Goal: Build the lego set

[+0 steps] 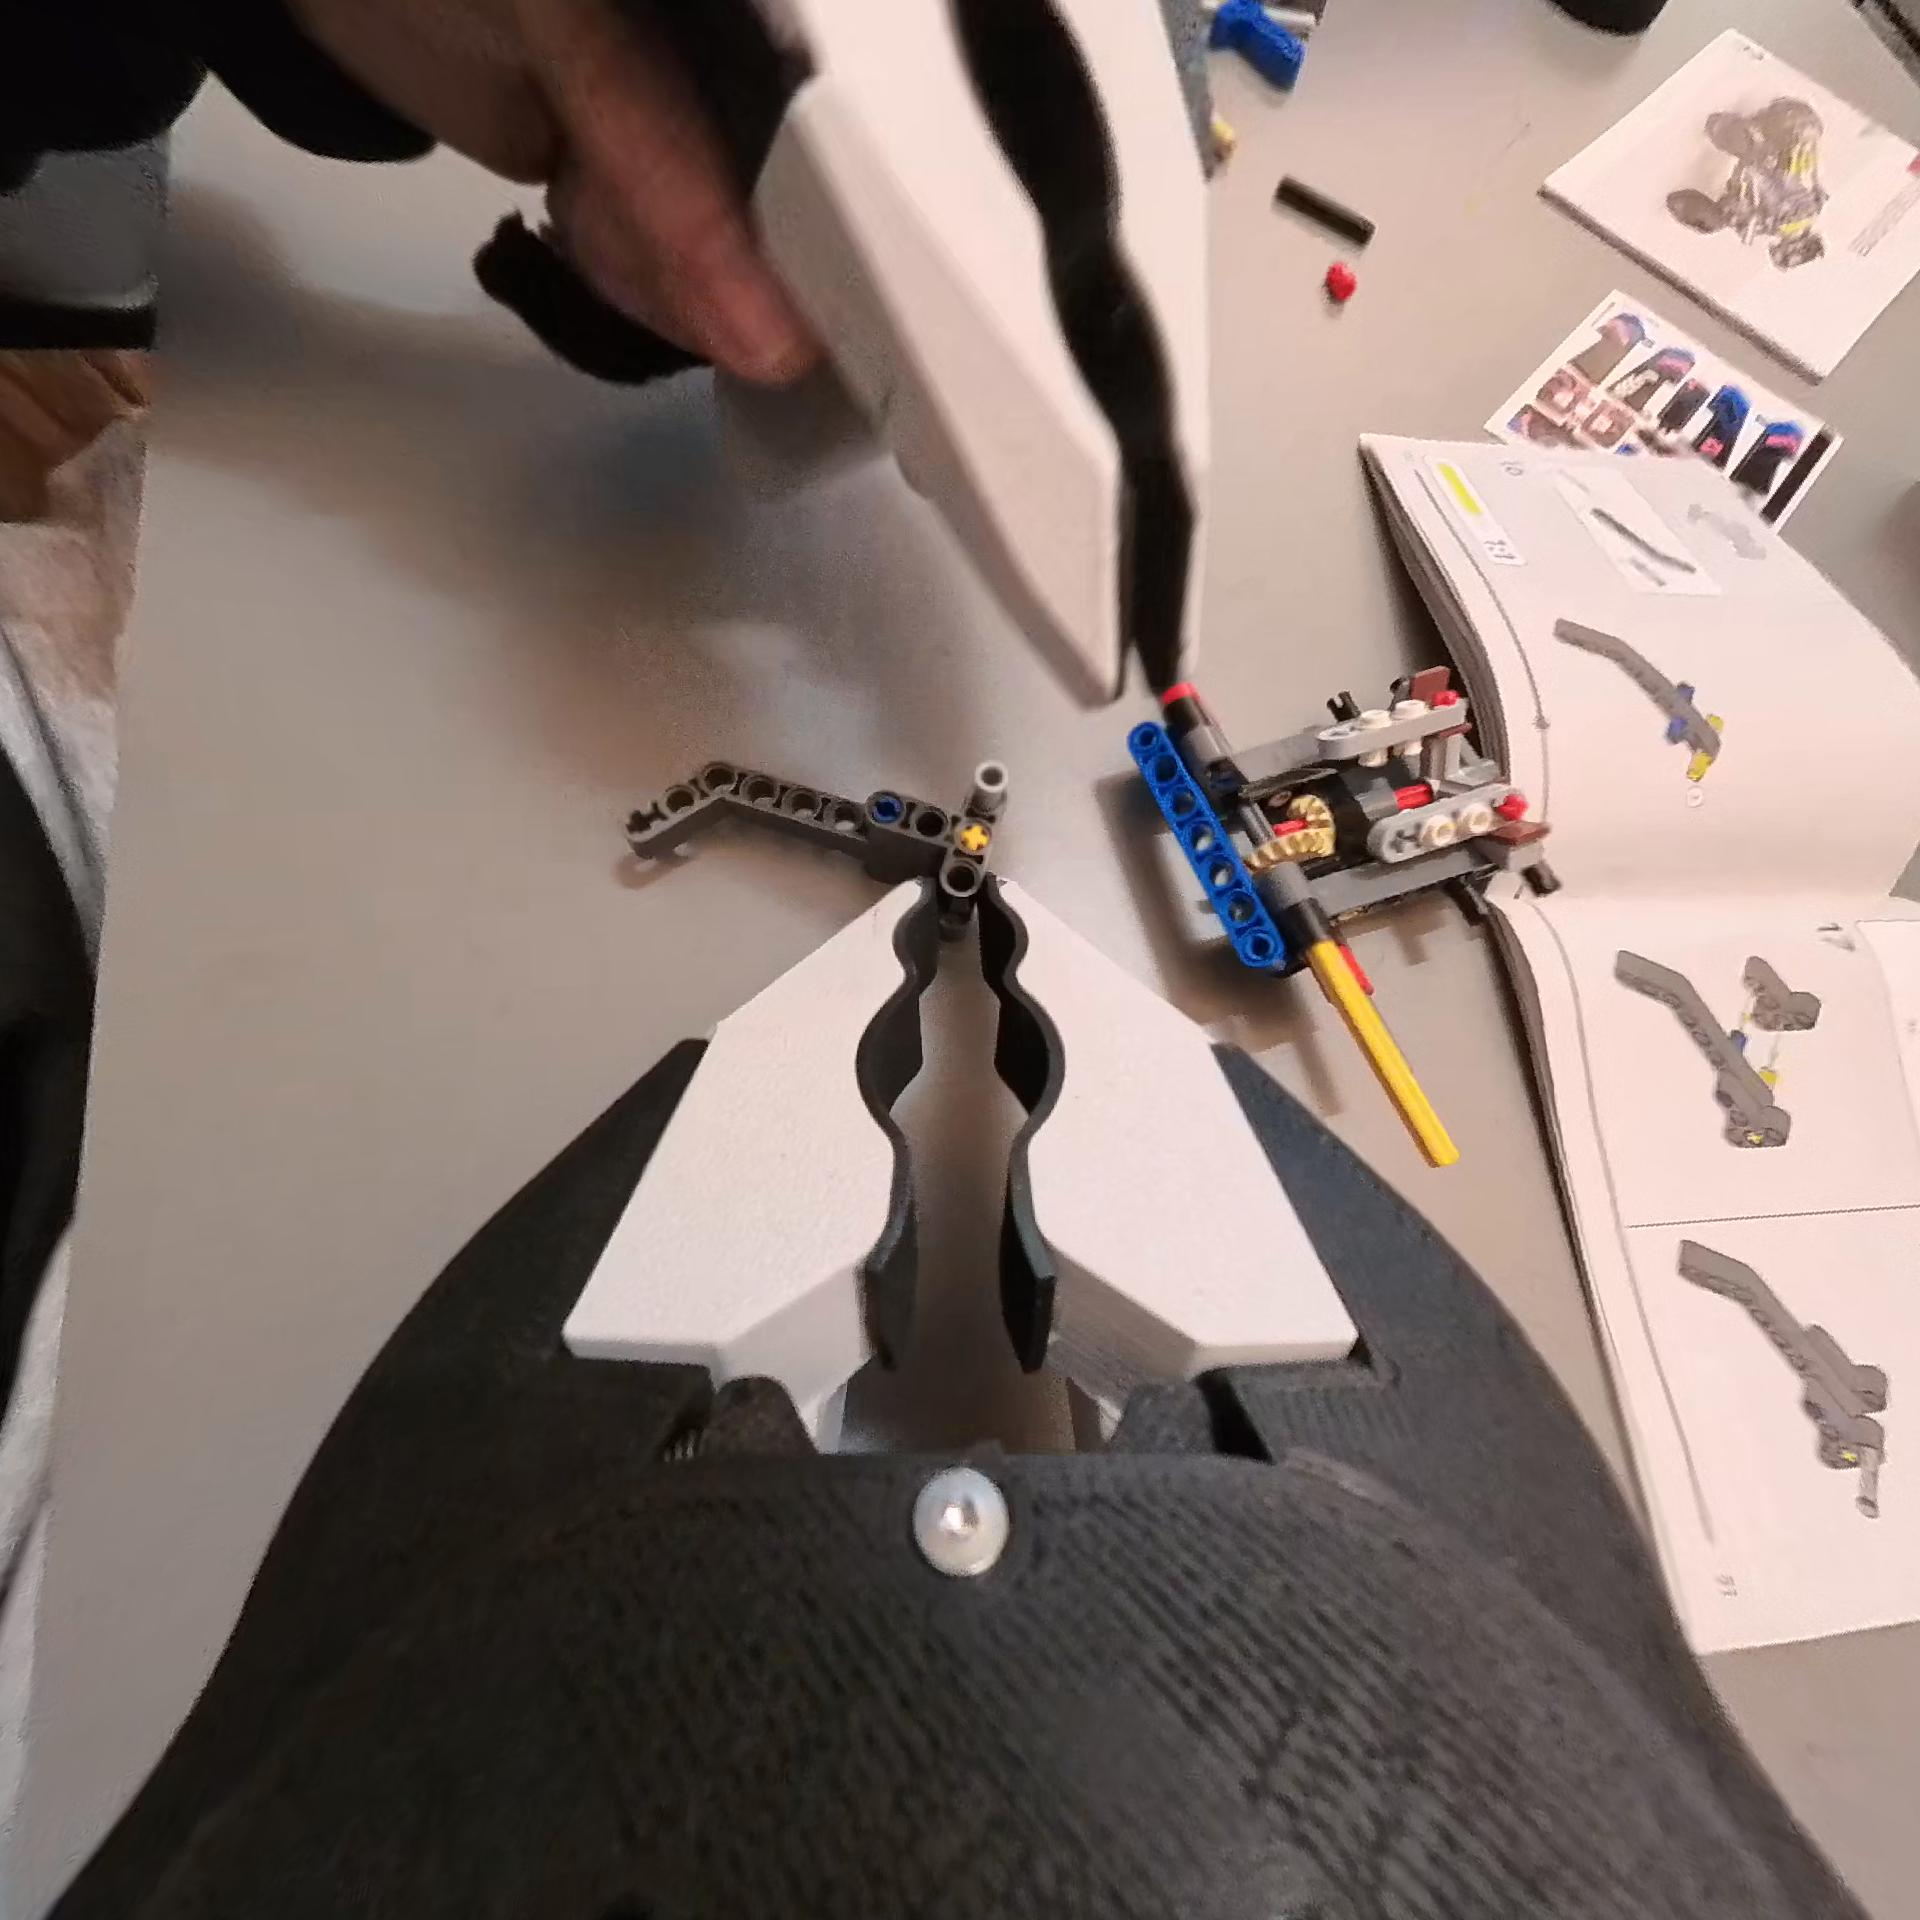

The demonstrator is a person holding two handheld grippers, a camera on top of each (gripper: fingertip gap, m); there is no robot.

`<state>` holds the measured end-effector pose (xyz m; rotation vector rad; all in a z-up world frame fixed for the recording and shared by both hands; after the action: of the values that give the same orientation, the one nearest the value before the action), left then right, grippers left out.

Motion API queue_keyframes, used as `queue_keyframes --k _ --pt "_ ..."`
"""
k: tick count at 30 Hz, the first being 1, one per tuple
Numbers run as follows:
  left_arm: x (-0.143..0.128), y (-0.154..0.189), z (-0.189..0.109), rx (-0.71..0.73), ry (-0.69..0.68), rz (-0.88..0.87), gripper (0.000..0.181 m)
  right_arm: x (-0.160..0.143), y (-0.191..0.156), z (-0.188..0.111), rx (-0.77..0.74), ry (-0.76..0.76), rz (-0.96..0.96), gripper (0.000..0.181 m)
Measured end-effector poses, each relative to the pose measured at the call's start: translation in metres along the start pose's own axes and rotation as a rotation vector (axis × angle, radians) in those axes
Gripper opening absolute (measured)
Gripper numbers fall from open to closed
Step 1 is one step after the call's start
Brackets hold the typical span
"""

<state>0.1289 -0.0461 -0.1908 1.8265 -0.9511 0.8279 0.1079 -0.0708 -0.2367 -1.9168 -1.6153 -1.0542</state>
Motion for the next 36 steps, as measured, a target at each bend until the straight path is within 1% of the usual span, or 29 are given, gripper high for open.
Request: queue_keyframes --k 1,3,4,5,8,11,12,16,19,20,23,25,26,28,30,32,35,36 --pt "0.001 -0.004 -0.004 0.005 0.026 -0.064 0.016 0.001 0.0 0.0 -0.014 0.005 -0.029 0.006" --pt "-0.003 -0.01 -0.011 0.008 0.047 -0.137 0.025 0.003 0.0 0.0 -0.061 0.02 -0.098 0.005" --pt "-0.006 -0.011 -0.013 0.012 0.055 -0.16 0.033 0.007 0.003 -0.002 -0.108 0.044 -0.144 0.006" --pt "-0.008 -0.01 -0.015 0.01 0.062 -0.175 0.037 0.013 0.004 -0.004 -0.163 0.093 -0.207 0.006" --pt "-0.008 0.003 -0.018 -0.023 0.09 -0.176 0.052 0.038 0.01 -0.021 -0.412 0.257 -0.435 0.005" --pt "-0.003 0.019 -0.019 -0.06 0.104 -0.131 0.054 0.054 0.009 -0.034 -0.574 0.3 -0.61 0.005" --pt "0.001 0.024 -0.021 -0.068 0.116 -0.112 0.051 0.057 0.007 -0.035 -0.599 0.305 -0.65 0.005" --pt "0.01 0.032 -0.025 -0.066 0.133 -0.059 0.043 0.067 0.002 -0.045 -0.714 0.345 -0.738 0.005" --pt "0.013 0.035 -0.027 -0.078 0.142 -0.028 0.039 0.074 -0.004 -0.05 -0.731 0.397 -0.771 0.005" --pt "0.014 0.037 -0.028 -0.086 0.144 -0.022 0.036 0.074 -0.004 -0.05 -0.735 0.394 -0.775 0.005" --pt "0.013 0.042 -0.027 -0.118 0.139 -0.013 0.037 0.074 -0.003 -0.051 -0.772 0.382 -0.802 0.005" --pt "0.014 0.047 -0.027 -0.144 0.146 -0.01 0.044 0.072 -0.004 -0.047 -0.745 0.377 -0.798 0.005" --pt "0.013 0.048 -0.026 -0.147 0.147 -0.004 0.044 0.072 -0.005 -0.047 -0.753 0.373 -0.812 0.005" --pt "0.013 0.047 -0.026 -0.129 0.146 0.005 0.036 0.074 -0.007 -0.046 -0.733 0.387 -0.809 0.005" --pt "0.016 0.046 -0.027 -0.111 0.168 0.024 0.033 0.073 -0.008 -0.045 -0.729 0.389 -0.818 0.005" --pt "0.015 0.045 -0.027 -0.097 0.158 0.039 0.032 0.073 -0.008 -0.044 -0.712 0.391 -0.8 0.005" --pt "0.013 0.043 -0.027 -0.062 0.146 0.116 0.032 0.071 -0.008 -0.042 -0.696 0.401 -0.798 0.006" --pt "0.012 0.043 -0.027 -0.053 0.138 0.151 0.032 0.071 -0.01 -0.041 -0.662 0.415 -0.774 0.009"
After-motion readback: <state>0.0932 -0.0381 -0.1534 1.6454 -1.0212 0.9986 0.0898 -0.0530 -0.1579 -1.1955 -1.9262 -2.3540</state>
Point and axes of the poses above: each gripper's, where its closed fingertips meet, z out along the fingers, x out of its top, y = z × x across the jaws, the point moved 2 cm from there along -z, back along the fingers, and after that the axes turned 3 degrees about -z, right-handed, at the moved point
